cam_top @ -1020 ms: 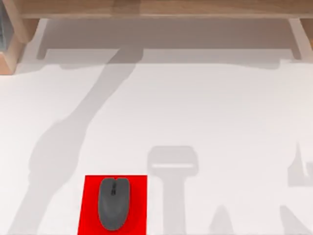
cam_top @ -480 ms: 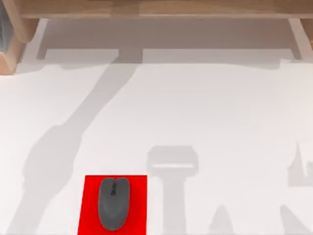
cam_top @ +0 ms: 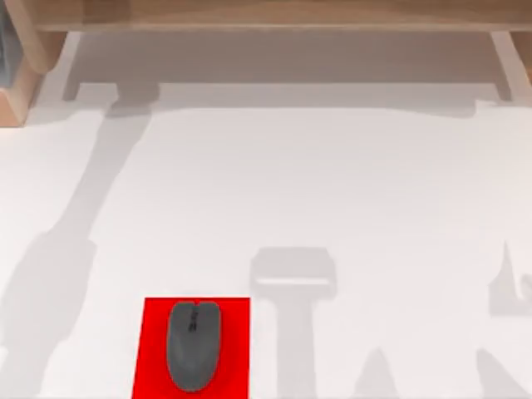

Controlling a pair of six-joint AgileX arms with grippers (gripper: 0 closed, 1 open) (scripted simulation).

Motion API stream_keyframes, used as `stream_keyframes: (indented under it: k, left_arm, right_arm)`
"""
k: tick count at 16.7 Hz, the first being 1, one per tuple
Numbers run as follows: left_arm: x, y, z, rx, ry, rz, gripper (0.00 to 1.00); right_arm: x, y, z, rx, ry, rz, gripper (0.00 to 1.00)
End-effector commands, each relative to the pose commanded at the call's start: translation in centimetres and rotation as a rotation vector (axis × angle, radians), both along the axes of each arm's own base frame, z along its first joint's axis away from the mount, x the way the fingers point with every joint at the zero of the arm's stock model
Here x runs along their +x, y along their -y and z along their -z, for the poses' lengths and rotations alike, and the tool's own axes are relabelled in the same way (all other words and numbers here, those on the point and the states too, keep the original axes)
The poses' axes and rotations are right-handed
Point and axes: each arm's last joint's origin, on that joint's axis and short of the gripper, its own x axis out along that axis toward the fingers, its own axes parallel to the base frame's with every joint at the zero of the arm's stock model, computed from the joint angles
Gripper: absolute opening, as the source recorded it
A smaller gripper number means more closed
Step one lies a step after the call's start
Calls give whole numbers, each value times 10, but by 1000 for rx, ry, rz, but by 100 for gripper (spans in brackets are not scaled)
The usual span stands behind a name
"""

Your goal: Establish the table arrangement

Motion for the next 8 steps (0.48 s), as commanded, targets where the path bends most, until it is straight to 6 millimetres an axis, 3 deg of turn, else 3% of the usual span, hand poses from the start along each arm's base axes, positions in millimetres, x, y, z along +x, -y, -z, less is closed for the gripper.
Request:
stream_keyframes:
  k: [2, 4, 8]
  left_arm:
    - [3, -51, 7, 90, 1, -109, 0]
    - [8, -106, 28, 206, -54, -224, 0]
    - [8, -215, 105, 455, -309, -402, 0]
  right_arm:
    - [0, 0, 0, 0, 0, 0, 100]
    - [0, 0, 0, 0, 0, 0, 100]
    - [0, 0, 0, 0, 0, 0, 100]
